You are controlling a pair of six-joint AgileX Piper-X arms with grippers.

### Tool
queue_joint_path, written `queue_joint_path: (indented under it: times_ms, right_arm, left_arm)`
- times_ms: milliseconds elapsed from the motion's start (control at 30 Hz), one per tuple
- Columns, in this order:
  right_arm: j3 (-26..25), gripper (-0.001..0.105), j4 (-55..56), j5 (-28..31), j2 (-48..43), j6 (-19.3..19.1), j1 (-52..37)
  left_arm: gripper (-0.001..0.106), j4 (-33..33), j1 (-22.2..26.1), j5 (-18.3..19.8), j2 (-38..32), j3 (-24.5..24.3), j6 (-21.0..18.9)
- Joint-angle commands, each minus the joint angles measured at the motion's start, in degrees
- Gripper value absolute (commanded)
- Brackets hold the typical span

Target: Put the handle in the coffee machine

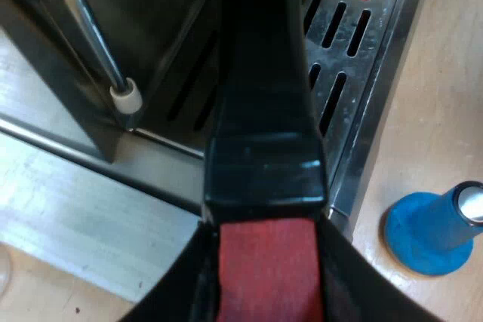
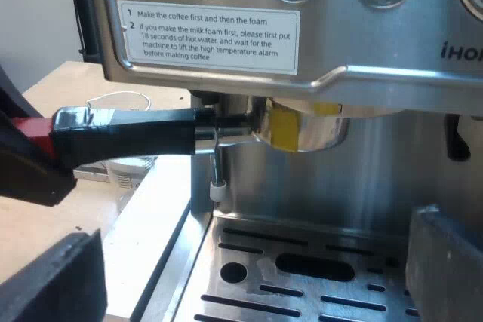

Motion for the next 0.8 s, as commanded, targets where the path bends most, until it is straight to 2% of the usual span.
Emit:
queue_joint_path:
  times_ms: [33, 200, 300, 633, 800]
  right_arm:
    - [-0.47, 0.082, -0.36, 0.61, -0.07, -0.93, -0.22]
    - [-0.47, 0.082, -0.36, 0.61, -0.07, -0.93, -0.22]
    - [-0.47, 0.082, -0.36, 0.61, -0.07, -0.93, -0.22]
    - [-0.47, 0.082, -0.36, 0.61, -0.07, -0.93, -0.22]
    - [-0.47, 0.082, -0.36, 0.61, -0.07, -0.93, -0.22]
  left_arm:
    - [0.000, -0.15, -0.11, 7.24, -1.52, -0.81, -0.15]
    - [0.000, 2.16, -0.81, 8.14, -1.52, -0.81, 0.88]
    - [0.000, 2.14, -0.81, 8.14, -1.52, -0.63, 0.71]
    - [0.000, 1.54, -1.14, 11.58, -1.52, -0.63, 0.72]
    - [0.000, 0.35, -2.38, 11.57, -1.52, -0.63, 0.72]
